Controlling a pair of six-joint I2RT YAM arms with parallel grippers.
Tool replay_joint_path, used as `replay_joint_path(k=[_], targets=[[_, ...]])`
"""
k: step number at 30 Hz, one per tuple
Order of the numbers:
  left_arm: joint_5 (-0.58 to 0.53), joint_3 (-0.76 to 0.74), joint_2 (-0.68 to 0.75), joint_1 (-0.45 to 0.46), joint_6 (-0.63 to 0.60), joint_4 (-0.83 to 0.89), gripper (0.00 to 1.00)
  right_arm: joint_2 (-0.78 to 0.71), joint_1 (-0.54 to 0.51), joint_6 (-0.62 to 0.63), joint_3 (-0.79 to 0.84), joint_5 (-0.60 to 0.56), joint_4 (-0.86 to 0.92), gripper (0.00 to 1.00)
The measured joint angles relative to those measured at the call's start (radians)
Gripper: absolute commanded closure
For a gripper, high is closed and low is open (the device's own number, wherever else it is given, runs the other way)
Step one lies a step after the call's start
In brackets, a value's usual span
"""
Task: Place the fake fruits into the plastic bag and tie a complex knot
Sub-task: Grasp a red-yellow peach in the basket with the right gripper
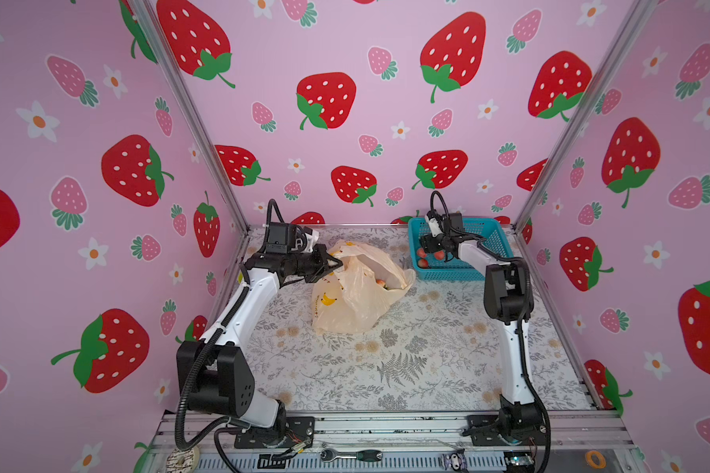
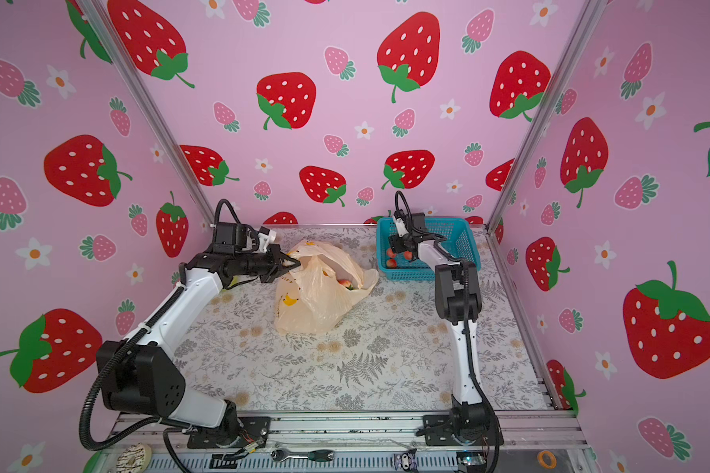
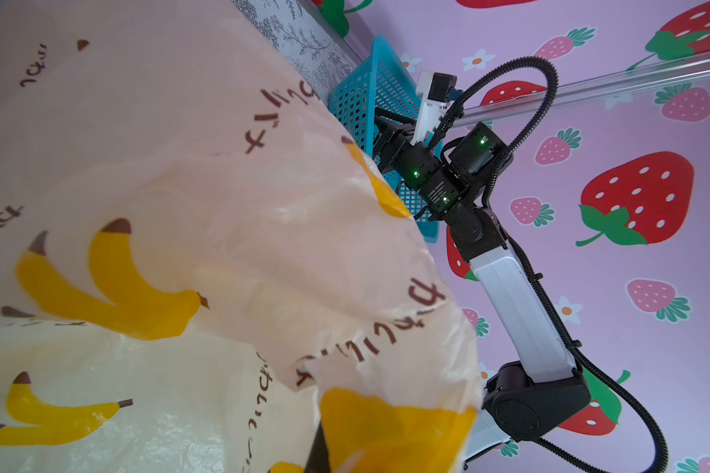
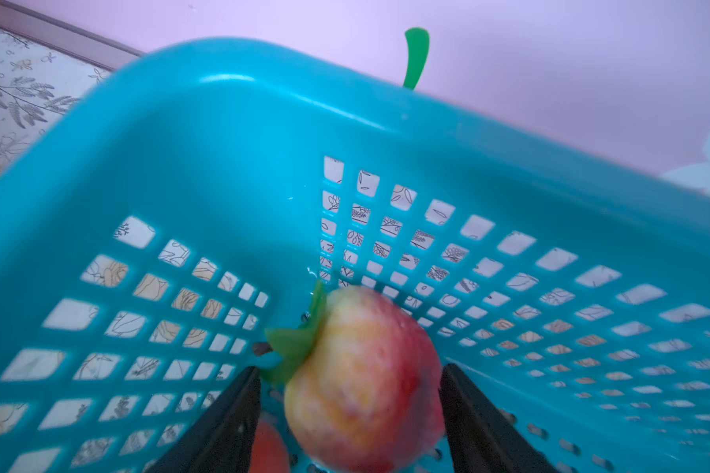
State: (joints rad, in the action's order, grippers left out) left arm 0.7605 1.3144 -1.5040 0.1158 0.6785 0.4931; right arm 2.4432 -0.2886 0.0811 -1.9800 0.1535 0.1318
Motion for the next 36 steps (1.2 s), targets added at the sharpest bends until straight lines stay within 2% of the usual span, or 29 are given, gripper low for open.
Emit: replay_joint_path(k=[9,15,23,27,30,36], targets=[[0.000,0.000,0.000,0.000,0.000,0.000,1.00,0.096,-0.012,0.003,-0.174,-0.071,0.109,0.30],[0.000,0.000,0.000,0.000,0.000,0.000,1.00,0.149,-0.011,-0.001,-0.274,-0.119,0.189,0.35],[0.000,0.000,0.000,0.000,0.000,0.000,1.00,0.151,-0.010,-0.009,-0.287,-0.128,0.214,0.52],[0.000,0.000,0.000,0.000,0.000,0.000,1.00,0.145,-0.004,-0.026,-0.286,-0.113,0.221,0.58],[0.000,0.000,0.000,0.000,0.000,0.000,1.00,0.098,0.000,-0.045,-0.232,-0.087,0.215,0.60],[0.002,0.000,0.000,0.000,0.000,0.000,1.00,-0.168,0.004,-0.101,0.055,-0.005,0.108,0.63]])
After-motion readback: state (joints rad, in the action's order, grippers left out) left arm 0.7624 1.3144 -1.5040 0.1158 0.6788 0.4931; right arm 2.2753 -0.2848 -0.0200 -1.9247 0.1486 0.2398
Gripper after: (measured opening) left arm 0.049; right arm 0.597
